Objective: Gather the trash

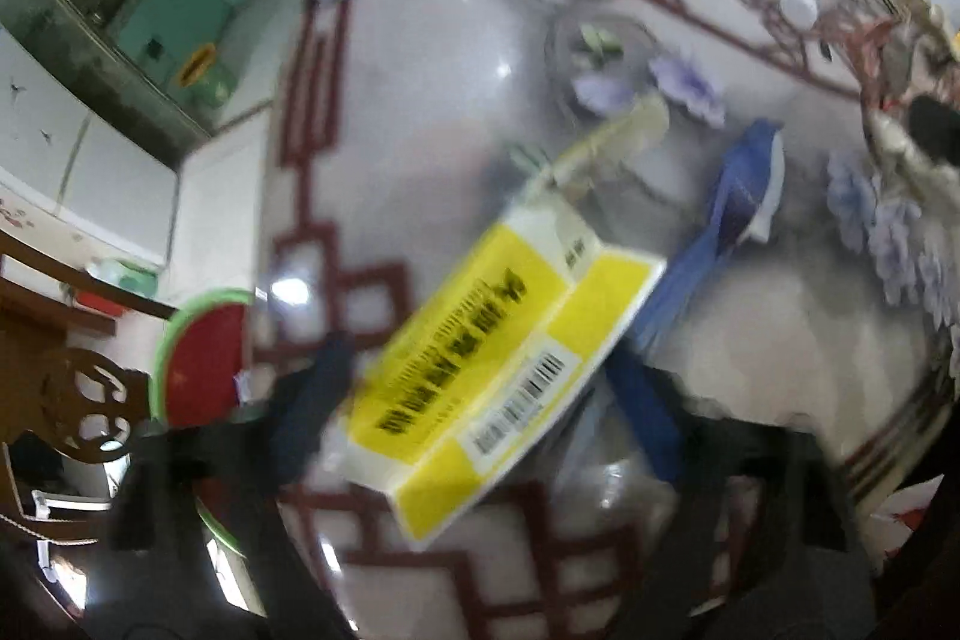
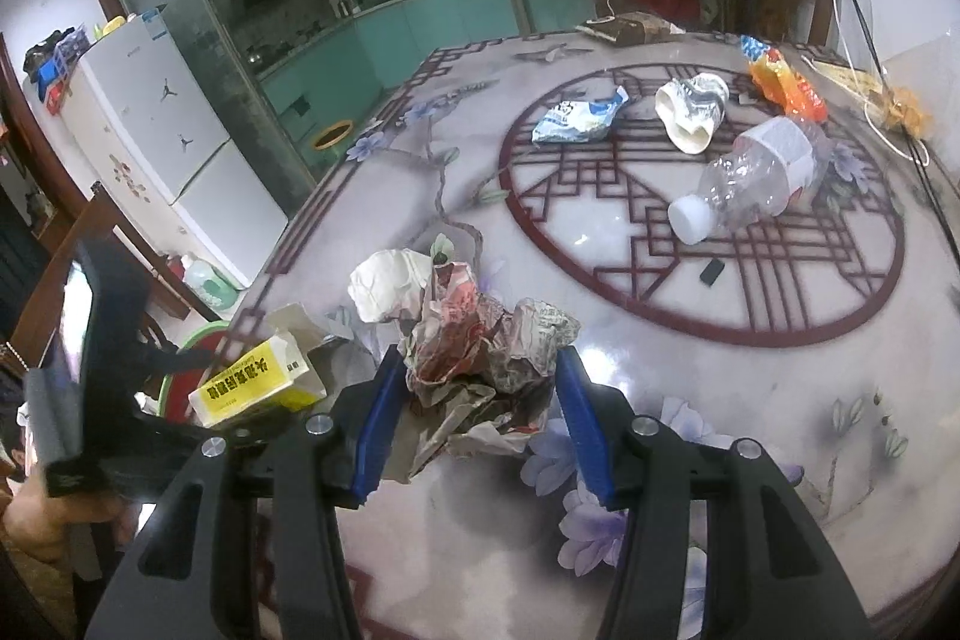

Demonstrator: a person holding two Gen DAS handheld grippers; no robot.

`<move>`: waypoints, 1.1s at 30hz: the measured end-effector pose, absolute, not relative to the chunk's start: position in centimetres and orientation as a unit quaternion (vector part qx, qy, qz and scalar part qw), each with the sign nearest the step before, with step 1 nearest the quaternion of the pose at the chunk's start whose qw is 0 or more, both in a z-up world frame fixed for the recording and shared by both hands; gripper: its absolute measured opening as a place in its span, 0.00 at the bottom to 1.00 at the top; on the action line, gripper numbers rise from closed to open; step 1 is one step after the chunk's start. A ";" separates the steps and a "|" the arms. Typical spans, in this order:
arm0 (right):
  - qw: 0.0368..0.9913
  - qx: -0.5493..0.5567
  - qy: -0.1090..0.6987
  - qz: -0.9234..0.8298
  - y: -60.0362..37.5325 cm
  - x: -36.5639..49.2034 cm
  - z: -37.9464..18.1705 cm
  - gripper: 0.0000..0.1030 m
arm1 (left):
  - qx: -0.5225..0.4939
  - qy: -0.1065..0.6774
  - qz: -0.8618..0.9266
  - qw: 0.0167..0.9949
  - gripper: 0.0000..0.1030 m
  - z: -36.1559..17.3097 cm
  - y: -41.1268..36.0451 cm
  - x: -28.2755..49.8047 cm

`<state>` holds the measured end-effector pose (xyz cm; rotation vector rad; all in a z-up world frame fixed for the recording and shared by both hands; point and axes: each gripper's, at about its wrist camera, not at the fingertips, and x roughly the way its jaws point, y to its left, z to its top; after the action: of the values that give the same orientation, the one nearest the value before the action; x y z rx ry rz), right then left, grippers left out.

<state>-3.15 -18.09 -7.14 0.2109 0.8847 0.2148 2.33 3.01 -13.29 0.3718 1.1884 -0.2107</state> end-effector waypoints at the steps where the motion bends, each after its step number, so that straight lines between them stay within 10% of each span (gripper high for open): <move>1: 0.892 0.105 0.426 0.105 -18.2 -3.2 -7.2 0.48 | 0.183 0.550 -0.098 0.809 0.58 -13.3 2.8 2.2; 8: 0.891 0.111 0.426 0.110 -18.4 -3.3 -7.3 0.48 | 0.072 0.514 -0.139 0.843 0.40 -9.4 4.2 1.8; 33: 0.916 0.044 0.377 0.134 -11.6 -4.3 -2.5 0.48 | -0.046 0.409 -0.110 0.905 0.40 -2.9 11.6 -0.3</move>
<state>-4.35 -11.65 -2.49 0.0913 0.7752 0.2759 -0.26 11.61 -2.88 -0.0957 0.8454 -0.2263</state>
